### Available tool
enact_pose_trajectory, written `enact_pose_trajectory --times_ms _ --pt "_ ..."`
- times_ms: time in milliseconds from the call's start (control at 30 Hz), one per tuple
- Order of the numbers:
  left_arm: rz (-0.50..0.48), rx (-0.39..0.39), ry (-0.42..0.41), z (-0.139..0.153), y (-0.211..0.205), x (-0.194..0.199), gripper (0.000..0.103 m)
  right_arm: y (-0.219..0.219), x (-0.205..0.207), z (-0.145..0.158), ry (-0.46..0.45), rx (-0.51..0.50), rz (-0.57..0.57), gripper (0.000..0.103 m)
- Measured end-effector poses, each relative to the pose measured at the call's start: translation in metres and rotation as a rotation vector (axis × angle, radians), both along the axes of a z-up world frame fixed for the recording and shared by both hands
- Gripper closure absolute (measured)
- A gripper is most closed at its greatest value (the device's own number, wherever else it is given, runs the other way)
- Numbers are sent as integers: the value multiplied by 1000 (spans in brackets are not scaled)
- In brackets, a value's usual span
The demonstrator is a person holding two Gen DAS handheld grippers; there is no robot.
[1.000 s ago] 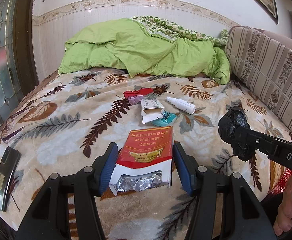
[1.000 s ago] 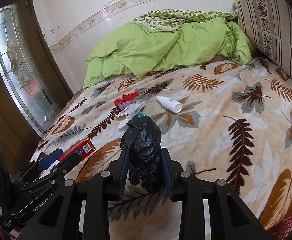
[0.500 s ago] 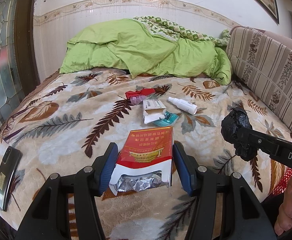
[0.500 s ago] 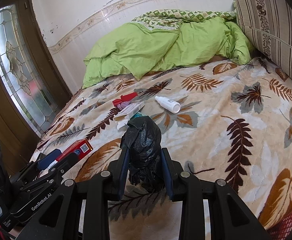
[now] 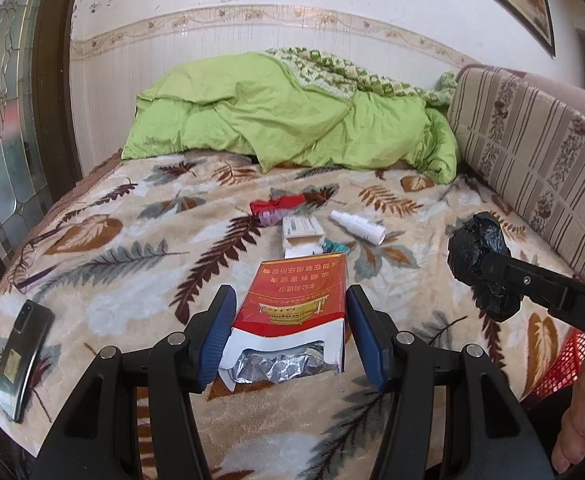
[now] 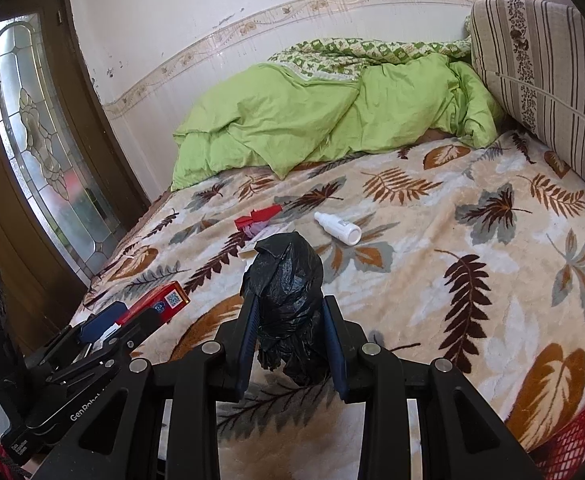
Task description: Collect trash
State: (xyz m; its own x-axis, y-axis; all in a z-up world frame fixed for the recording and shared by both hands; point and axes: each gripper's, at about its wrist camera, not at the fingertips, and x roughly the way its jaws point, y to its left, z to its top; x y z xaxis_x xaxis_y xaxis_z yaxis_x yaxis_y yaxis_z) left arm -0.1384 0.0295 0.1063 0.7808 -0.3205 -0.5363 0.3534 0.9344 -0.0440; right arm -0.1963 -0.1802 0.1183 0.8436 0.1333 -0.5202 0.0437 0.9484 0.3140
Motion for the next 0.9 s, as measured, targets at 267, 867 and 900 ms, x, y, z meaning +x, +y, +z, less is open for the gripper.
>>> enact_pose_trajectory --times_ms 267,867,900 --pt "6 -22 -39 27 8 -16 47 6 -15 27 -51 -17 -14 70" --pt "0 -61 -68 57 24 -41 47 -6 -50 47 -57 72 -47 70" --pt "-3 -68 -72 59 25 -42 47 -8 -52 50 -60 87 -48 70"
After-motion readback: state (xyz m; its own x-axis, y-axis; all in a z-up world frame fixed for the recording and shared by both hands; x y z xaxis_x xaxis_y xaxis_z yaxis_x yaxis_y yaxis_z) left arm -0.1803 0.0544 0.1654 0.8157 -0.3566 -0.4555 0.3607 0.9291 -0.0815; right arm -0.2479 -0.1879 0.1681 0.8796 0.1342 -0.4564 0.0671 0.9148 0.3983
